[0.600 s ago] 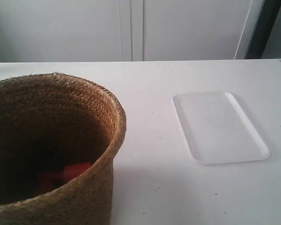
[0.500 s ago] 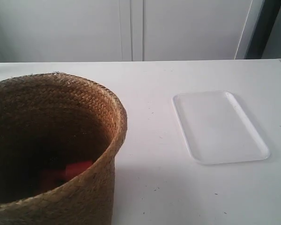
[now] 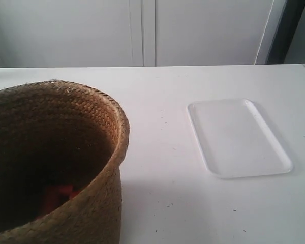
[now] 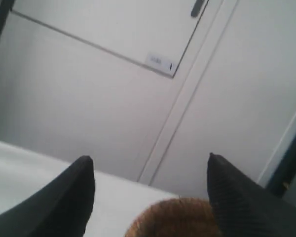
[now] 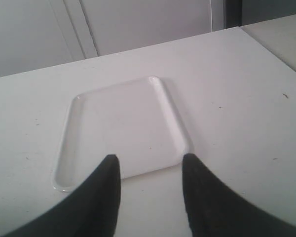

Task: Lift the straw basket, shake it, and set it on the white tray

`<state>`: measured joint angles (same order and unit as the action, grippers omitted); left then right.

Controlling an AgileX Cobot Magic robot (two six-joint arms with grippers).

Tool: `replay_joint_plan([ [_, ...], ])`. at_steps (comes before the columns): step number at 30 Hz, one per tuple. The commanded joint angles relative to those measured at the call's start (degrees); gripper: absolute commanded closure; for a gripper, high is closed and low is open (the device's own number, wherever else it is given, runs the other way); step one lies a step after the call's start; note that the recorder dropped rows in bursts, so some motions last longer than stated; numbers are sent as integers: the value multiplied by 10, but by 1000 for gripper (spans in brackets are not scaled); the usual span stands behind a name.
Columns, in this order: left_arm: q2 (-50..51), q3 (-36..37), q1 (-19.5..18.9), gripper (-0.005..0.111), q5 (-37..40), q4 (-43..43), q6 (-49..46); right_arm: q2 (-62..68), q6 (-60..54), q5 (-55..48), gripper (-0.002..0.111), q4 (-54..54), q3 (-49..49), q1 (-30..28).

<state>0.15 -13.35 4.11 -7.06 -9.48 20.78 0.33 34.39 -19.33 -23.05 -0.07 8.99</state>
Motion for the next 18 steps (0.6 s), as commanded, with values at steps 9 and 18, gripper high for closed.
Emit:
replay_joint_plan([
  [9, 89, -251, 0, 38, 570, -38, -67, -3, 3, 0, 69, 1, 1, 25],
  [18, 240, -254, 0, 38, 551, 49, -76, -3, 3, 1, 69, 1, 1, 25],
])
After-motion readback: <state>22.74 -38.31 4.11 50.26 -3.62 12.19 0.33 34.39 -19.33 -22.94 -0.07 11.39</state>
